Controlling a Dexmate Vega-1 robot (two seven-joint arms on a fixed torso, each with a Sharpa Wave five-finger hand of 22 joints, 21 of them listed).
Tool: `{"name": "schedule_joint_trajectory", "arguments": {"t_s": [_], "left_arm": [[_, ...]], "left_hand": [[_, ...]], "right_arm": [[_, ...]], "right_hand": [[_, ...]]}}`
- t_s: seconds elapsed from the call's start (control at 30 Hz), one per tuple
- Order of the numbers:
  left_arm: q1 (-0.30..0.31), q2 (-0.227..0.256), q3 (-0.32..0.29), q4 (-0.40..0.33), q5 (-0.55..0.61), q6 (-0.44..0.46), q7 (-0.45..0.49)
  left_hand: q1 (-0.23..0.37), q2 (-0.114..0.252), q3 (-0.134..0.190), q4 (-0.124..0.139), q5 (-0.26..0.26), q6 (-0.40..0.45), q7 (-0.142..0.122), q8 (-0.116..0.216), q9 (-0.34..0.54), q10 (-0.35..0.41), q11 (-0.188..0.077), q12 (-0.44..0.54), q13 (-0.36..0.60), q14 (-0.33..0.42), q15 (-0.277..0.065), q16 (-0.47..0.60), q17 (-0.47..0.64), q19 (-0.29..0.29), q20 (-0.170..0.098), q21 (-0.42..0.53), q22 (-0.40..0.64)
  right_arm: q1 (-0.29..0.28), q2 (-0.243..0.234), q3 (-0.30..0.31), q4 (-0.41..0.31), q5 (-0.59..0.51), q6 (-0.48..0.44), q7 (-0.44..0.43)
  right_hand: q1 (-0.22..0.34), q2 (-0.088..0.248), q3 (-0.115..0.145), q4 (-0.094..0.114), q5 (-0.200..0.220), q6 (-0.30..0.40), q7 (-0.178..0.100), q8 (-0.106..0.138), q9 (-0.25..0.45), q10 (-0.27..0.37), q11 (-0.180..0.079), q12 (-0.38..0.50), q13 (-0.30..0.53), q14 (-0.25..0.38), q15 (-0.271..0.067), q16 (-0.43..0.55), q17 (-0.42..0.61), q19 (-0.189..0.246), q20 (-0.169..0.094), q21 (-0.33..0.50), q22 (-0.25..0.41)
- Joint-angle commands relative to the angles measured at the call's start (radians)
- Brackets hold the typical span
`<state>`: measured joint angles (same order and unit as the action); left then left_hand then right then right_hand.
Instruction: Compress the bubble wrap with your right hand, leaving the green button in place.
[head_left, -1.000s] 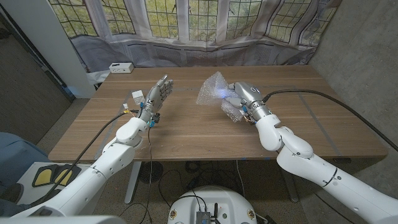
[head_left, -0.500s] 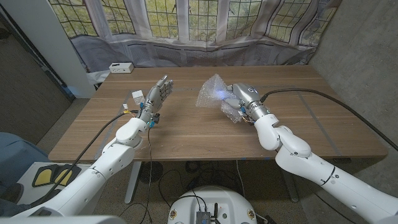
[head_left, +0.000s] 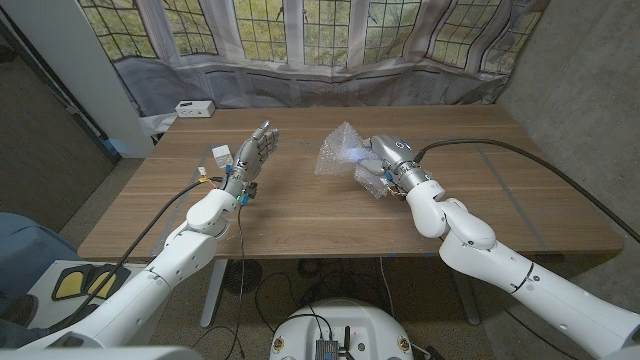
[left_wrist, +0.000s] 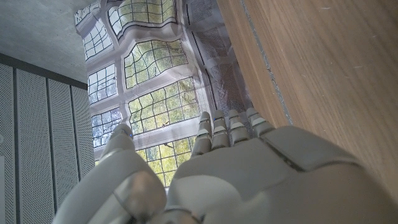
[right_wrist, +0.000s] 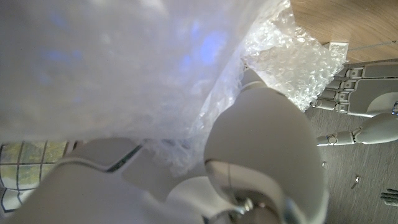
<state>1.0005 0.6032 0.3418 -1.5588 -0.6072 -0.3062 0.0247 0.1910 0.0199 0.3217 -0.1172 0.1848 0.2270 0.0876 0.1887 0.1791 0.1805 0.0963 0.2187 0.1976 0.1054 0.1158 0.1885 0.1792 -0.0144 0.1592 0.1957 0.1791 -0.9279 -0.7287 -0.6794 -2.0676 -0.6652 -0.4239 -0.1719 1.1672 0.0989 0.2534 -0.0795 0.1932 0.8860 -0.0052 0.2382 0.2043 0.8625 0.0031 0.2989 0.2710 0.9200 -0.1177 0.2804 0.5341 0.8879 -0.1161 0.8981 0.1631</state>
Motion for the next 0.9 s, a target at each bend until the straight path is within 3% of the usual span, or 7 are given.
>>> {"name": "schedule_joint_trajectory", "arguments": {"t_s": [0.03, 0.27, 0.5, 0.9], "left_arm": [[-0.007, -0.006, 0.003, 0.008, -0.002, -0.006, -0.006], [-0.013, -0.011, 0.007, 0.016, -0.002, -0.006, -0.009], [-0.016, -0.009, 0.009, 0.015, 0.001, -0.002, -0.009], [-0.012, -0.001, 0.005, 0.002, 0.008, 0.003, 0.003]], "left_hand": [[0.003, 0.01, 0.002, -0.005, -0.003, 0.007, 0.0, 0.004, 0.003, 0.006, 0.003, 0.0, 0.004, 0.009, 0.003, 0.003, 0.002, -0.002, 0.007, 0.003, 0.002], [0.003, 0.01, 0.002, -0.005, -0.003, 0.006, -0.002, 0.003, 0.003, 0.008, 0.002, 0.001, 0.004, 0.009, 0.002, 0.003, 0.002, -0.002, 0.007, 0.003, 0.002], [0.003, 0.01, 0.002, -0.006, -0.003, 0.006, -0.001, 0.003, 0.003, 0.009, 0.003, 0.001, 0.004, 0.01, 0.002, 0.003, 0.002, -0.002, 0.008, 0.004, 0.002], [0.003, 0.01, 0.002, -0.006, -0.003, 0.005, 0.0, 0.002, 0.003, 0.009, 0.003, 0.001, 0.004, 0.01, 0.003, 0.003, 0.002, -0.002, 0.007, 0.004, 0.002]], "right_arm": [[0.054, 0.007, -0.037, 0.023, -0.03, -0.032, 0.084], [0.085, 0.022, -0.058, 0.036, -0.048, -0.063, 0.125], [0.13, 0.033, -0.079, 0.053, -0.027, -0.092, 0.218], [0.183, 0.045, -0.131, 0.1, -0.045, -0.102, 0.275]], "right_hand": [[-0.007, 0.004, -0.001, -0.005, 0.005, 0.005, -0.001, -0.006, 0.004, 0.004, -0.003, -0.004, 0.001, 0.004, -0.003, 0.001, 0.002, 0.001, -0.054, -0.007, 0.003], [-0.016, 0.001, -0.003, -0.004, 0.004, 0.005, -0.003, -0.008, 0.003, 0.005, -0.006, -0.006, 0.0, 0.005, -0.003, 0.0, 0.0, 0.001, -0.052, -0.009, 0.003], [-0.025, 0.001, -0.004, -0.003, 0.004, 0.0, -0.003, -0.013, 0.003, 0.001, -0.005, -0.011, -0.002, 0.002, -0.002, -0.002, -0.002, -0.001, -0.049, -0.012, 0.004], [-0.04, 0.0, -0.008, -0.003, 0.002, -0.015, 0.001, -0.023, 0.002, -0.011, 0.0, -0.019, -0.002, -0.015, 0.003, -0.005, 0.001, -0.014, -0.046, -0.022, 0.004]]}}
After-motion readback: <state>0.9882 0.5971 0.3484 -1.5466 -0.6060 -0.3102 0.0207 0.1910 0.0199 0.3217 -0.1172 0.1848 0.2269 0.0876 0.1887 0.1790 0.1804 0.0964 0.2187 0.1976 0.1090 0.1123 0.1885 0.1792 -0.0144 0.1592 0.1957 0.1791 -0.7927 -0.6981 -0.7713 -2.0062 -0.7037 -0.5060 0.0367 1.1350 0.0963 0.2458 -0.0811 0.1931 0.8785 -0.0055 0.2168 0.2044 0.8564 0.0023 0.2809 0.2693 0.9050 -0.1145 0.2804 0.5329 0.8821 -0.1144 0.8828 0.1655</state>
